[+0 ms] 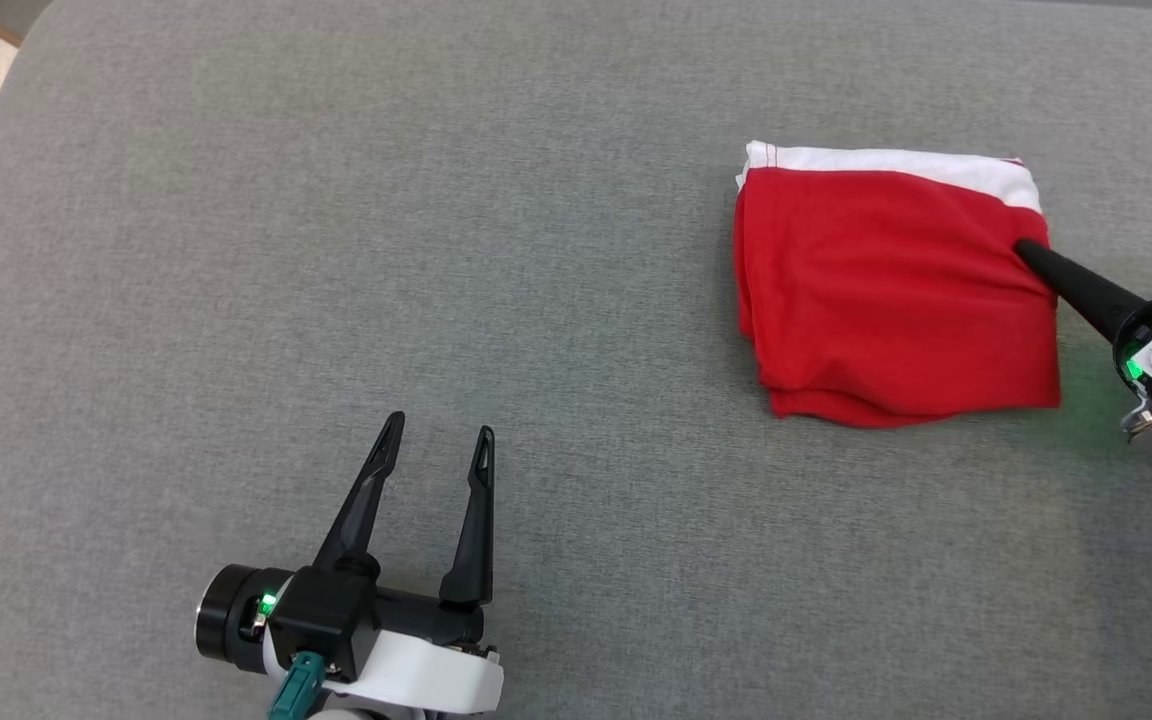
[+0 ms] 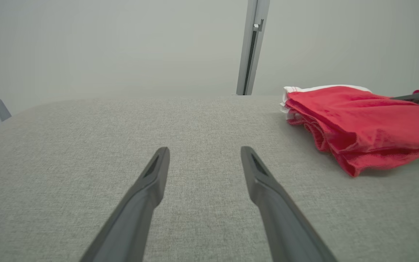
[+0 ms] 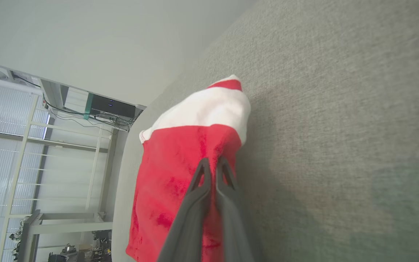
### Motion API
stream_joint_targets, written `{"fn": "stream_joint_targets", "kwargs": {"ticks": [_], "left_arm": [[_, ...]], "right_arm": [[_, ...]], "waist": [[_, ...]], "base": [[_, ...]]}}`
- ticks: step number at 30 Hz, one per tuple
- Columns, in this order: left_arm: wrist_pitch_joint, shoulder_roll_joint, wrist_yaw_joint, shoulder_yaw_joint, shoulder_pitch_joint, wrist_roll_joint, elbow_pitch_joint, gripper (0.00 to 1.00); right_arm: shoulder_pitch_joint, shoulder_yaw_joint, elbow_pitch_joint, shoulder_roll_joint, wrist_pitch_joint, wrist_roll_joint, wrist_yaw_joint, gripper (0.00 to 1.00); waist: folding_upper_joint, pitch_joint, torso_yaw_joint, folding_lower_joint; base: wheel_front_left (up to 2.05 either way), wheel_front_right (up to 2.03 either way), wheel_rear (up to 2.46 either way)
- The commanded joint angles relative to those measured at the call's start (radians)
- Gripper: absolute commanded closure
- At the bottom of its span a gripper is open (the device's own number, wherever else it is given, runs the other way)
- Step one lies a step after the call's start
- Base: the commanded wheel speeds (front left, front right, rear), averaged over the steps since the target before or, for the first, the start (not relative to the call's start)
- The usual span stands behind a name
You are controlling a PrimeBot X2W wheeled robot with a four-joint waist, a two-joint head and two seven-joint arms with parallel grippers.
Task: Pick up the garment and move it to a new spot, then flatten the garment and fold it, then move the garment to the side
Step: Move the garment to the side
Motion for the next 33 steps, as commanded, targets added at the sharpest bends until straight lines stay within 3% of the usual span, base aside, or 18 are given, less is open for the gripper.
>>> {"fn": "stream_joint_targets", "kwargs": {"ticks": [1,9,24,33], "left_arm": [[-0.001,0.004,-0.005,0.003,-0.018,0.007,-0.001,0.00],[-0.001,0.003,-0.025,0.031,-0.021,0.035,0.001,0.00],[-0.001,0.010,-0.090,0.075,-0.098,0.136,-0.040,0.00],[0.000,0.024,-0.110,0.081,-0.131,0.159,-0.049,0.00]], "right_arm": [[0.012,-0.003,-0.012,-0.010,-0.017,-0.014,0.000,1.00],[0.013,0.012,-0.077,-0.117,-0.139,-0.141,0.000,1.00],[-0.144,0.050,-0.037,-0.398,-0.251,-0.328,0.000,1.00],[-0.261,0.138,0.074,-0.502,-0.350,-0.601,0.000,1.00]], "waist": [[0.0000,-0.006,-0.014,0.0000],[0.0000,0.003,-0.071,0.0000],[0.0000,0.183,-0.167,0.0000],[0.0000,0.248,-0.203,0.0000]], "base": [[0.00,0.00,0.00],[0.00,0.00,0.00],[0.00,0.00,0.00],[0.00,0.00,0.00]]}}
